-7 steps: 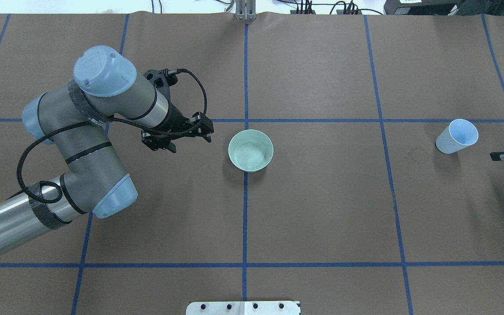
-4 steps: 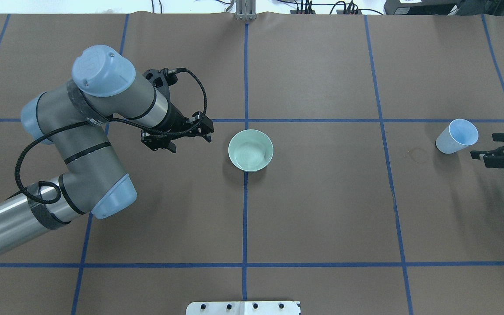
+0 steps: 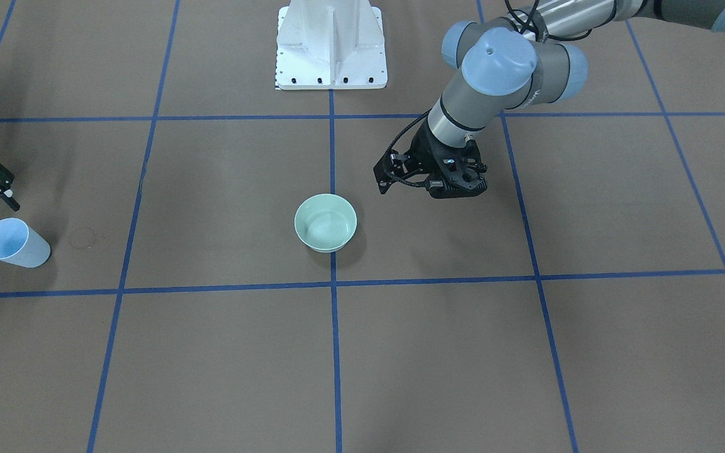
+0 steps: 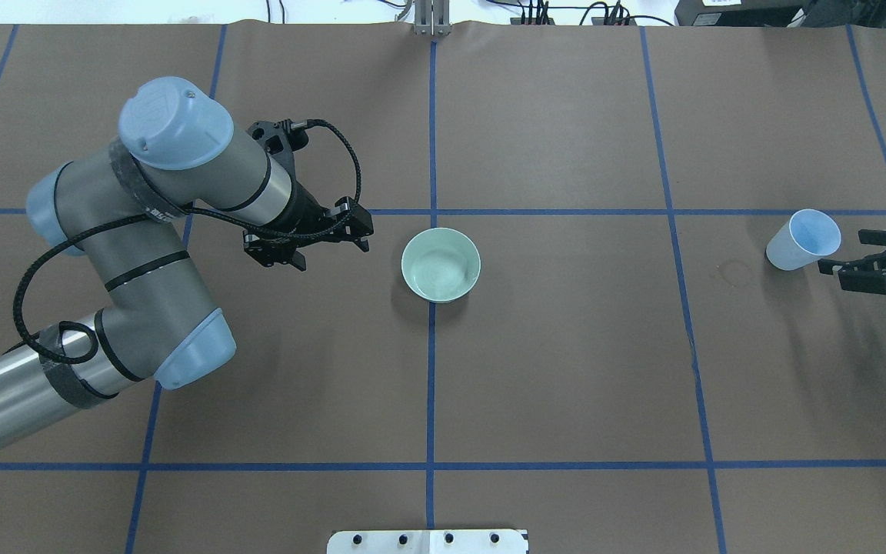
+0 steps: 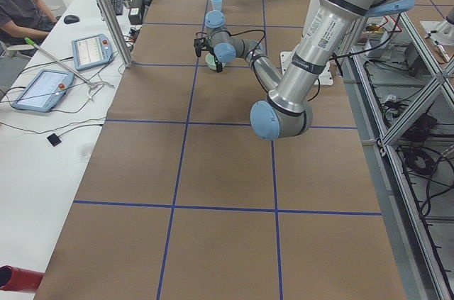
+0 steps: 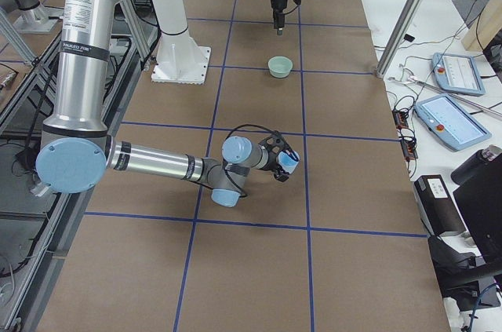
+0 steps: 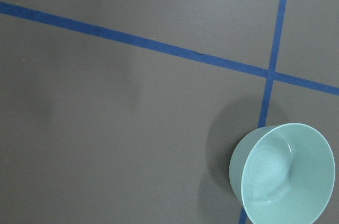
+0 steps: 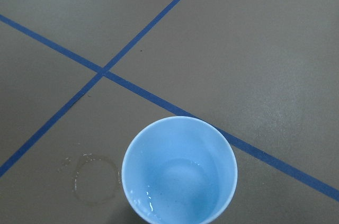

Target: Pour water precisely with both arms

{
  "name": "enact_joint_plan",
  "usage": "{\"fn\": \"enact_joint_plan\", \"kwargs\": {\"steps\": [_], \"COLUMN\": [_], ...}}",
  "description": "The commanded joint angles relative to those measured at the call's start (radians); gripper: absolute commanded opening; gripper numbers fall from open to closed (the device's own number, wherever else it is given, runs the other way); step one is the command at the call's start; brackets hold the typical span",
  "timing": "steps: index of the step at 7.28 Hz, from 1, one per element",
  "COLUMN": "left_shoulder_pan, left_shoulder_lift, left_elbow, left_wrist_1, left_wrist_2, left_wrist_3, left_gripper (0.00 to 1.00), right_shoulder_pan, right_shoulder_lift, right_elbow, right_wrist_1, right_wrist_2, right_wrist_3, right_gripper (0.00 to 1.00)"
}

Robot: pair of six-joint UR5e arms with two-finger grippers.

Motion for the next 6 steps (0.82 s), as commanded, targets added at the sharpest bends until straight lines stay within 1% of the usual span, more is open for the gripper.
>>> {"fn": "enact_joint_plan", "kwargs": {"steps": [1, 2, 6], "left_shoulder_pan": [0.000, 0.000, 0.000], "left_shoulder_lift": [0.000, 0.001, 0.004], "left_elbow": [0.003, 0.005, 0.011], "left_wrist_1": [0.001, 0.001, 0.001], "left_wrist_2": [0.000, 0.002, 0.002], "left_wrist_3": [0.002, 0.002, 0.002], "left_gripper": [0.99, 0.99, 0.99], "right_shoulder_pan": [-0.012, -0.018, -0.030], "right_shoulder_lift": [0.032, 0.049, 0.058], "right_elbow": [-0.023, -0.036, -0.040], "right_wrist_1": [0.000, 0.000, 0.000], "right_wrist_2": [-0.018, -0.016, -0.024], "right_wrist_3": [0.008, 0.031, 0.031], "right_gripper": [1.00, 1.00, 1.00]}}
